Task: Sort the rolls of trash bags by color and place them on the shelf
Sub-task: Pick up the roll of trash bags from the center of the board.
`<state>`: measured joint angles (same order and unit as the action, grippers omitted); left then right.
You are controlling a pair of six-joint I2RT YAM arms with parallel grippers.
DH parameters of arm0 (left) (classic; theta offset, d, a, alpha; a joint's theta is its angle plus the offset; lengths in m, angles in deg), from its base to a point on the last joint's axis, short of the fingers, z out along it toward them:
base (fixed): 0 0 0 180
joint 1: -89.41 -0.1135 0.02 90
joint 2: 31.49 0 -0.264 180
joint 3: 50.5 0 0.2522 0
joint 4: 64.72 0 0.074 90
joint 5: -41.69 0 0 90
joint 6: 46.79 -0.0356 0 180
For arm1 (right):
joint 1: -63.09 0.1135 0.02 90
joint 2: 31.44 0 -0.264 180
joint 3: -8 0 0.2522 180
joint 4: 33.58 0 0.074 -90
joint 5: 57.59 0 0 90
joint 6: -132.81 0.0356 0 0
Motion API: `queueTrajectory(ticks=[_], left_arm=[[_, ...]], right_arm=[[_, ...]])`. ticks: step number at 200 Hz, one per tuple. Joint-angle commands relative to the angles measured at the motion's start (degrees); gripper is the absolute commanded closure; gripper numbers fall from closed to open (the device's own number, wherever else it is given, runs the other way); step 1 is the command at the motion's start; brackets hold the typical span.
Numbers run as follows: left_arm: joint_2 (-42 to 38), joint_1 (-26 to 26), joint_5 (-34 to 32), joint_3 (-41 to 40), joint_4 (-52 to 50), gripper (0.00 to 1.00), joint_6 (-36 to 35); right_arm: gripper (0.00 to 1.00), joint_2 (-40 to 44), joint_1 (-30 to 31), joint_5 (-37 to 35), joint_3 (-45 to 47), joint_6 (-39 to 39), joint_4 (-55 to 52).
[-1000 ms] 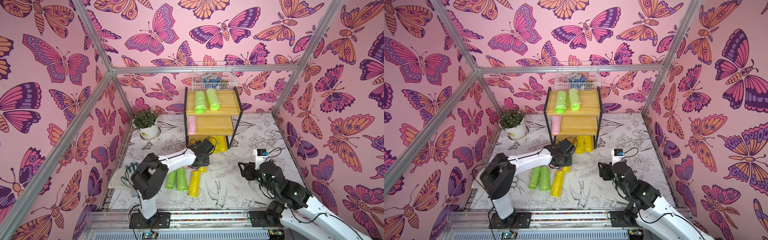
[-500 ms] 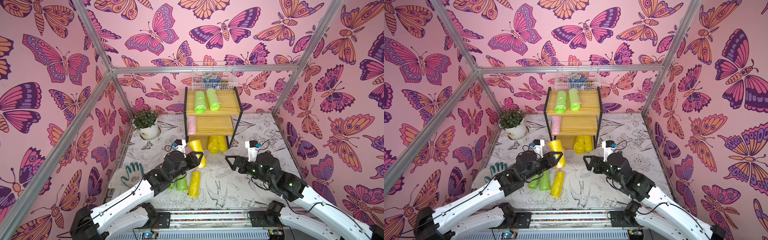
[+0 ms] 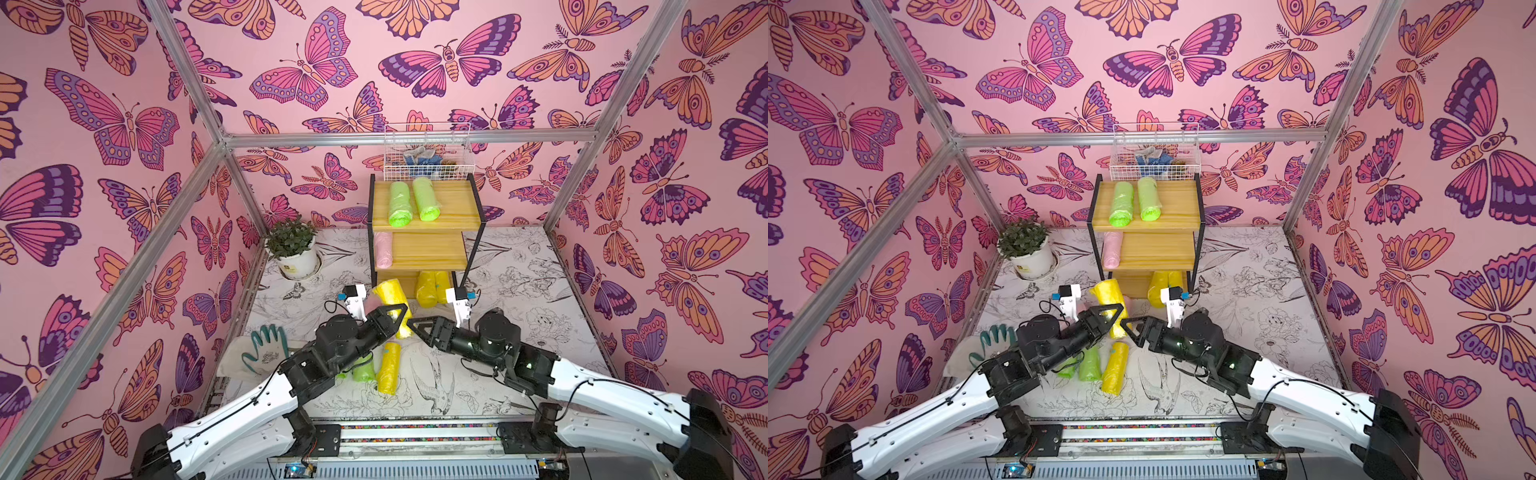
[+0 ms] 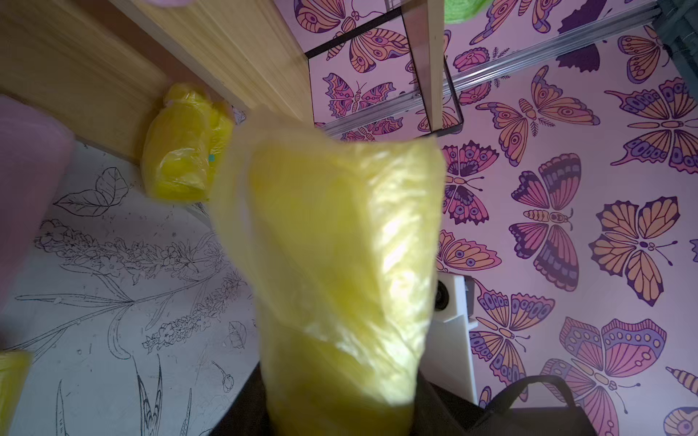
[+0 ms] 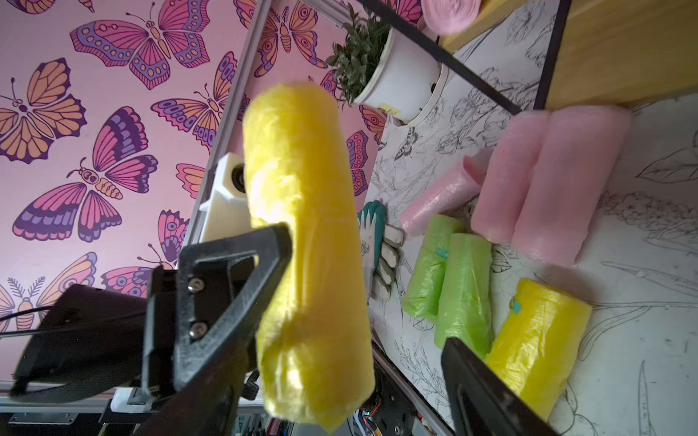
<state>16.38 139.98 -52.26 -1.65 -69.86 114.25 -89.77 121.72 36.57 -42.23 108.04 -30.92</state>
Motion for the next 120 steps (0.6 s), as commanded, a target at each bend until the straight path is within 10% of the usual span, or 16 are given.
queueTrajectory(ticks=[1,120], left_arm=[[-2.4,0.2,-2.6,-1.7,4.1,1.0,2.7],[-4.0,0.2,-3.8,-3.5,6.0,1.0,5.8]], right_arm=[[0.16,-0.2,1.8,-1.5,-1.2,1.9,6.5],[0.34,-5.5,2.8,-1.9,-1.3,4.6,13.8]])
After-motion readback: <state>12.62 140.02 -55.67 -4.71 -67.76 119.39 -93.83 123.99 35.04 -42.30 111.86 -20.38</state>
